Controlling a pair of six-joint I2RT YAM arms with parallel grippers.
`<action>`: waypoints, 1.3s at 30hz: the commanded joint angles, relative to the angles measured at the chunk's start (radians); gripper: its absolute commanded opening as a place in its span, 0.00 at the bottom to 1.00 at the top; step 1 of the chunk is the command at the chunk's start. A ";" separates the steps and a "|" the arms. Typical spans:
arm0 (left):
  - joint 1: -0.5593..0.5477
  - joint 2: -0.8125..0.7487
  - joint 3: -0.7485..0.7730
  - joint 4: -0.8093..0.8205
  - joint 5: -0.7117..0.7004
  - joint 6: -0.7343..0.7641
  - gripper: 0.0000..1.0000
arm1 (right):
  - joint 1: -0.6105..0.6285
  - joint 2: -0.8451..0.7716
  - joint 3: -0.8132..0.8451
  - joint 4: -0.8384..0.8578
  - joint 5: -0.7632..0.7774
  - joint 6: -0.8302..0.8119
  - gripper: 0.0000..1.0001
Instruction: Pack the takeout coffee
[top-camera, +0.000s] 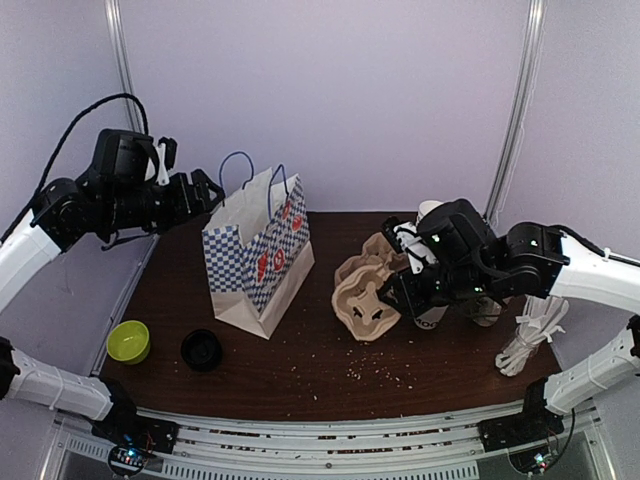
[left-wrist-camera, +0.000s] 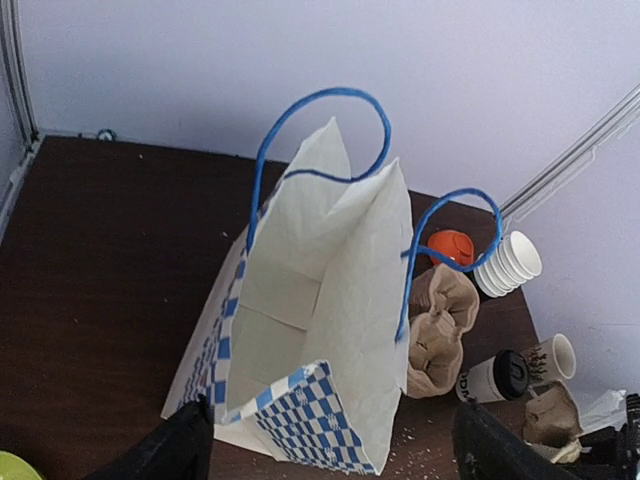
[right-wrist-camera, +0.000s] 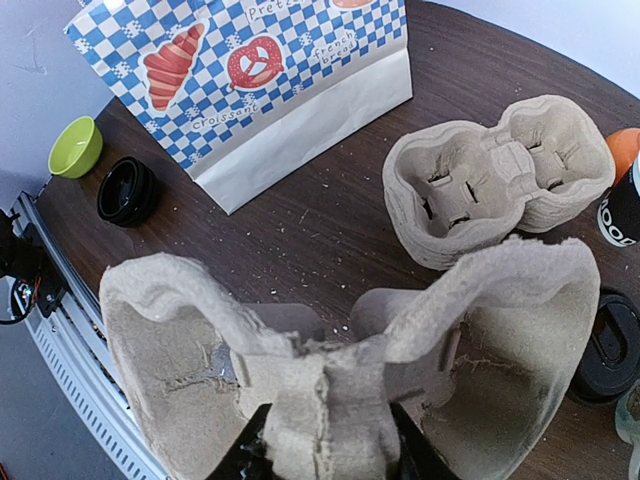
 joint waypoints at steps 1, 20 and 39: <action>0.022 0.130 0.153 -0.151 -0.144 0.232 0.86 | -0.007 -0.009 0.033 -0.006 0.014 -0.016 0.32; 0.179 0.385 0.237 -0.123 -0.018 0.461 0.62 | -0.011 -0.006 0.048 -0.013 0.006 -0.022 0.32; 0.149 0.358 0.173 -0.031 0.078 0.553 0.02 | -0.036 0.047 0.279 -0.142 0.088 -0.104 0.32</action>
